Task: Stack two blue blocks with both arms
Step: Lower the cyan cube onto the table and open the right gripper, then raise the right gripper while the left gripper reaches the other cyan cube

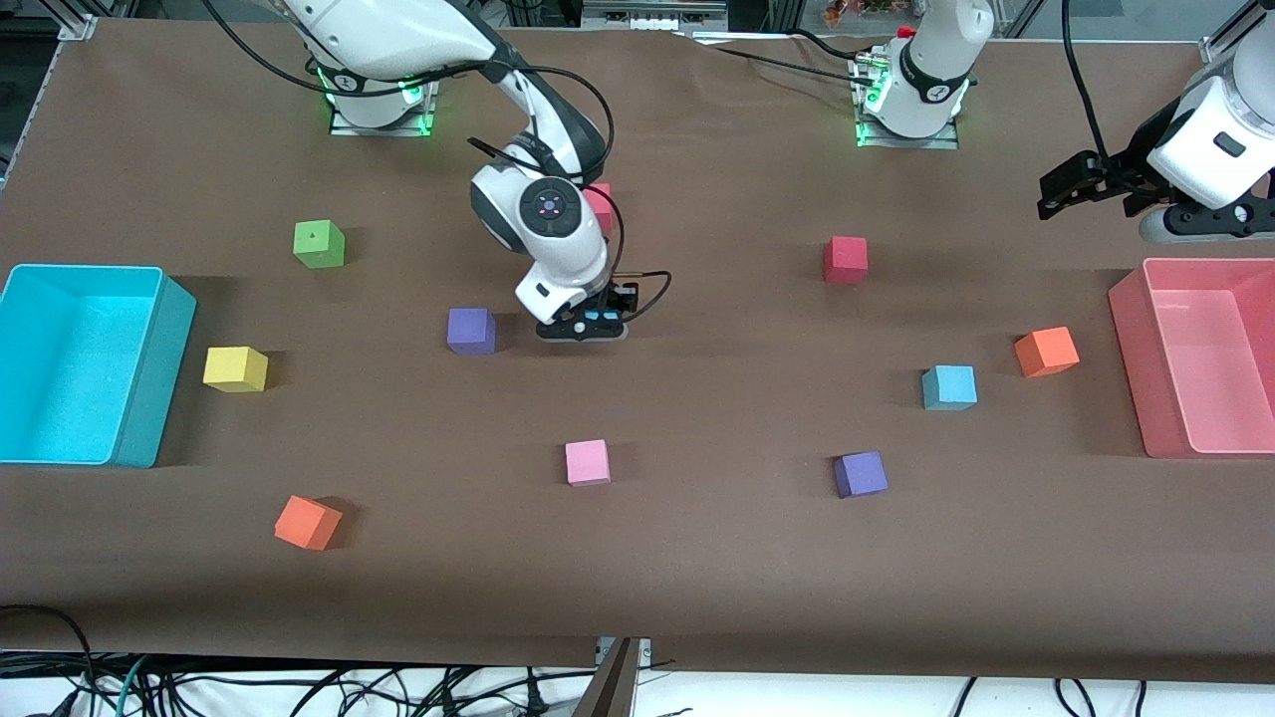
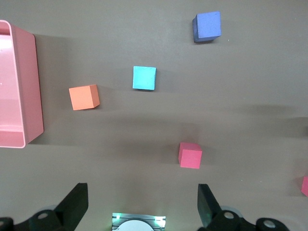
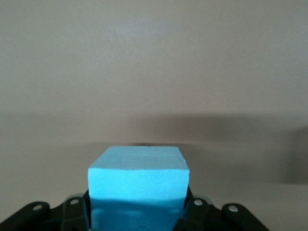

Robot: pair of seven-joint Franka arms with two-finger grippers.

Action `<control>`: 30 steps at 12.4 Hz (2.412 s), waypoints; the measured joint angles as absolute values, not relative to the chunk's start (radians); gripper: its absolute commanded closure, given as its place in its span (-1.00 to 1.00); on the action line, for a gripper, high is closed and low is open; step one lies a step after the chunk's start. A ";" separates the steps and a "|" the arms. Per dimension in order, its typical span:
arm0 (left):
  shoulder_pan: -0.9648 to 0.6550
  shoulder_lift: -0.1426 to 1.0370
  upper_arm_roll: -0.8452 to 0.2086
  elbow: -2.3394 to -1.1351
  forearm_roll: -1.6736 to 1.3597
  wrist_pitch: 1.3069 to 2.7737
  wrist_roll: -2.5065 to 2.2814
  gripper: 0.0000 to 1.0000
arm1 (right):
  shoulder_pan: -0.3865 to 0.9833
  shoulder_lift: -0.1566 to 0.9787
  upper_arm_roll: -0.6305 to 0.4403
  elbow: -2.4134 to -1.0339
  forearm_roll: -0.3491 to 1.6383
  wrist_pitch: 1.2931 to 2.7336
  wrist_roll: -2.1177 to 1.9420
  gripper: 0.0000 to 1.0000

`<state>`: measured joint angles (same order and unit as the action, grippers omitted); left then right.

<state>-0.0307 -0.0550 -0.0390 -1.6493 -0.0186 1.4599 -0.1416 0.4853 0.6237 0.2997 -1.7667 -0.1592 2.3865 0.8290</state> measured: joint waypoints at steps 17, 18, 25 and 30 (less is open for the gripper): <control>-0.031 -0.054 -0.039 -1.673 -0.019 1.472 -0.142 -1.00 | 0.485 0.554 0.277 -1.735 -0.216 2.332 0.797 -0.98; -0.031 -0.053 -0.039 -1.680 -0.019 1.487 -0.142 -1.00 | 0.473 0.512 0.284 -1.751 -0.216 2.298 0.758 -0.98; -0.026 -0.027 -0.038 -1.934 -0.018 1.832 -0.142 -1.00 | 0.318 0.213 0.306 -2.163 0.147 2.471 0.127 -0.98; -0.011 0.015 -0.031 -2.103 0.042 2.121 -0.141 -1.00 | 0.264 0.138 0.307 -2.263 0.594 2.473 -0.425 -0.98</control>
